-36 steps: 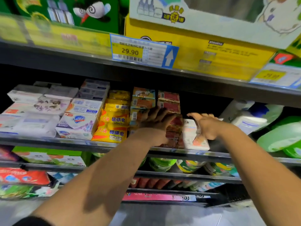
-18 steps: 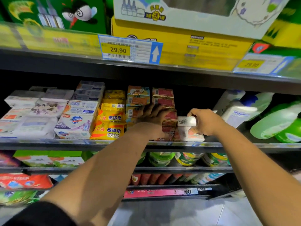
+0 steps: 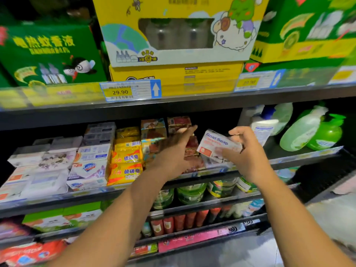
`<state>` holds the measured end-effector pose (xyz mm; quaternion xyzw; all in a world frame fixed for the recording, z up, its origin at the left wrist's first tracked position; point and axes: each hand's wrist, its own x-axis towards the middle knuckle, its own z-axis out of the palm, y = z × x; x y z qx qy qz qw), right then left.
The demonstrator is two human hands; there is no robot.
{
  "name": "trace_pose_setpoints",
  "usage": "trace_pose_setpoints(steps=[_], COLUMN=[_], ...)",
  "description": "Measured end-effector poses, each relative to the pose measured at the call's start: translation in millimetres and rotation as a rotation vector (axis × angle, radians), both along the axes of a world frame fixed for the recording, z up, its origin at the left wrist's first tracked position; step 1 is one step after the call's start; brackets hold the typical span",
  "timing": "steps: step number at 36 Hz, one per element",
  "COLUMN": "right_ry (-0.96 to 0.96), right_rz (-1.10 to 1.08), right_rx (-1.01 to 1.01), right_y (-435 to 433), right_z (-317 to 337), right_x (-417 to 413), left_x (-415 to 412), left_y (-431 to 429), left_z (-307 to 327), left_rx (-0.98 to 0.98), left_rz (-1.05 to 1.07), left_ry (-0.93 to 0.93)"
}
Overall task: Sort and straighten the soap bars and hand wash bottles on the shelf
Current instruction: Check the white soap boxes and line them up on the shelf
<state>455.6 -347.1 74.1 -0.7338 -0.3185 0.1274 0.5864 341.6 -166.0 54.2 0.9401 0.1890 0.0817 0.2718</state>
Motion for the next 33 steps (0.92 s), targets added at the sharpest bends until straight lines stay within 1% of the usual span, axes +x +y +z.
trace_pose_setpoints(steps=[2, 4, 6, 10, 13, 15, 16, 17, 18, 19, 21, 23, 24, 25, 27, 28, 30, 31, 32, 33], right_ry=[0.084, 0.179, 0.281, 0.388, 0.544, 0.656, 0.696, 0.720, 0.712, 0.662, 0.496, 0.407, 0.405, 0.423, 0.464, 0.465, 0.458, 0.473, 0.506, 0.551], right_rz=[0.005, 0.018, 0.056, 0.146, 0.176, 0.191, 0.219, 0.263, 0.314, 0.356, 0.380, 0.321, 0.292, 0.268, 0.212, 0.187, 0.141, 0.126, 0.118, 0.119], right_rx=[0.062, 0.099, 0.144, 0.111, 0.160, 0.189, 0.211, 0.230, 0.225, 0.178, 0.038, 0.003, 0.021, 0.052, 0.112, 0.124, 0.128, 0.143, 0.165, 0.186], right_y=[0, -2, -4, -4, -2, -4, -6, -9, -11, -13, -14, -12, -10, -10, -9, -9, -11, -12, -13, -15], right_z=[-1, -5, -9, -14, -14, -11, -10, -10, -10, -9, -9, -9, -9, -10, -11, -10, -9, -8, -7, -8], right_x=[-15, -30, -43, -62, -71, -77, -80, -81, -82, -84, -89, -94, -96, -98, -102, -104, -107, -108, -108, -108], left_x=[-18, -34, -45, -62, -73, -81, -85, -88, -91, -93, -95, -97, -98, -99, -101, -103, -108, -112, -116, -119], left_y=[-10, -15, -16, -12, -11, -16, -20, -24, -30, -34, -45, -53, -55, -57, -57, -57, -54, -51, -48, -45], left_z=[2, -3, -12, -21, -19, -14, -12, -10, -7, -6, -1, 3, 4, 4, 3, 2, -1, -5, -8, -11], left_rx=[-0.076, -0.057, -0.013, 0.024, 0.035, -0.013, -0.068, -0.164, -0.314, -0.483, -0.781, -0.966, -0.992, -0.964, -0.820, -0.799, -0.866, -0.856, -0.780, -0.653], left_rz=[-0.092, -0.215, -0.298, -0.286, -0.272, -0.225, -0.176, -0.117, -0.051, 0.015, 0.118, 0.183, 0.206, 0.218, 0.209, 0.181, 0.080, 0.015, -0.043, -0.088], left_ry=[-0.205, -0.339, -0.426, -0.497, -0.493, -0.485, -0.479, -0.476, -0.494, -0.527, -0.604, -0.651, -0.663, -0.665, -0.642, -0.628, -0.582, -0.543, -0.482, -0.415])
